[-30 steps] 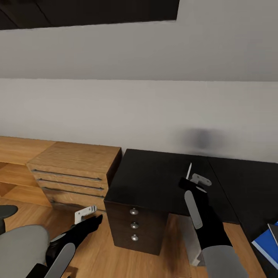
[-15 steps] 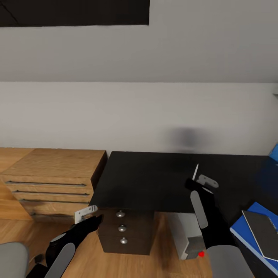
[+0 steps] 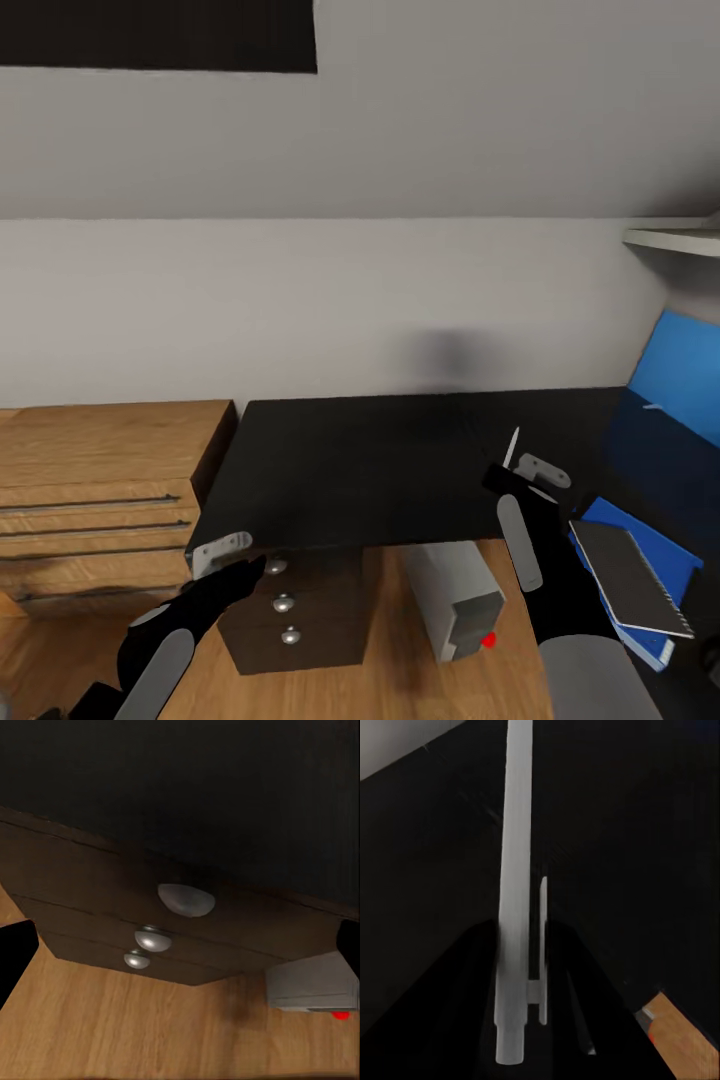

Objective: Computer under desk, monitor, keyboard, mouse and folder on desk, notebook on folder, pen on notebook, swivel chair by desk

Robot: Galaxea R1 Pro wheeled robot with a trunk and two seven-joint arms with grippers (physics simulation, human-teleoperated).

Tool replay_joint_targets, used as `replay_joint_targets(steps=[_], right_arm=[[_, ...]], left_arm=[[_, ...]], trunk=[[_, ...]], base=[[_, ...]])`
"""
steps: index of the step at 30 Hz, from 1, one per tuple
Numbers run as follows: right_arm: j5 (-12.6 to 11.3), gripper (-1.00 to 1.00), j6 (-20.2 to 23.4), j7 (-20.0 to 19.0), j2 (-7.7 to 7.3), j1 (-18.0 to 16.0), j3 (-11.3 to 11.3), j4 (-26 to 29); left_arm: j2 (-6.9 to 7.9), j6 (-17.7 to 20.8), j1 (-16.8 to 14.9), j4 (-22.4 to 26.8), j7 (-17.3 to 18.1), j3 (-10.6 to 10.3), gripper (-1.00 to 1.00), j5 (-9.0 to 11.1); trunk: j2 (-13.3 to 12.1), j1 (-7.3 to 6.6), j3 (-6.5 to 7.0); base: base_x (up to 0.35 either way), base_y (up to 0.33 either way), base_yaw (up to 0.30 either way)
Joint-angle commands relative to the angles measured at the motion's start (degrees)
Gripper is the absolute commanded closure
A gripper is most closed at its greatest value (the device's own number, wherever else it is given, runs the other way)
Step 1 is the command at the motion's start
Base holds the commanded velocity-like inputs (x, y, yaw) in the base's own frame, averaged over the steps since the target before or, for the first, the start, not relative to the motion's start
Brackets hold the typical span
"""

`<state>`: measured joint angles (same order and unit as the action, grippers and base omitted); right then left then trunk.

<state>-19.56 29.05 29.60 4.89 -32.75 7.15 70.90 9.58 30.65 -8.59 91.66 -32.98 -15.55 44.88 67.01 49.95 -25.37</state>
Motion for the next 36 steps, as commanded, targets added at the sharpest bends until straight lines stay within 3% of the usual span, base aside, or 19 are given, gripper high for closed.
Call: replay_joint_targets(steps=[1, 8, 25, 36], right_arm=[[-0.48, 1.0, 0.13, 0.36, 0.03, -0.08, 0.05, 0.06], [-0.48, 1.0, 0.13, 0.37, 0.03, -0.1, 0.03, 0.03], [-0.5, 1.0, 0.13, 0.2, 0.03, -0.1, -0.25, -0.03], [-0.04, 1.0, 0.64, 0.71, -0.2, -0.17, -0.47, -1.56]], left_arm=[[0.07, 0.02, -0.05, 0.1, -0.59, -0.1, -1.0, 0.56], [0.08, 0.08, -0.04, 0.1, -0.59, -0.09, -1.0, 0.56], [0.09, -0.05, -0.04, 0.56, -0.59, -0.09, -1.0, 0.56], [0.0, -0.15, -0.06, 1.14, -0.59, 0.19, -1.0, 0.56]], trunk=[[0.04, 0.0, -0.02], [0.04, 0.0, 0.32], [0.04, 0.0, 1.1], [0.04, 0.0, 1.16]], base=[[-0.047, -0.133, -0.262], [-0.07, -0.158, -0.262], [-0.003, -0.006, -0.257], [0.0, 0.0, -0.035]])
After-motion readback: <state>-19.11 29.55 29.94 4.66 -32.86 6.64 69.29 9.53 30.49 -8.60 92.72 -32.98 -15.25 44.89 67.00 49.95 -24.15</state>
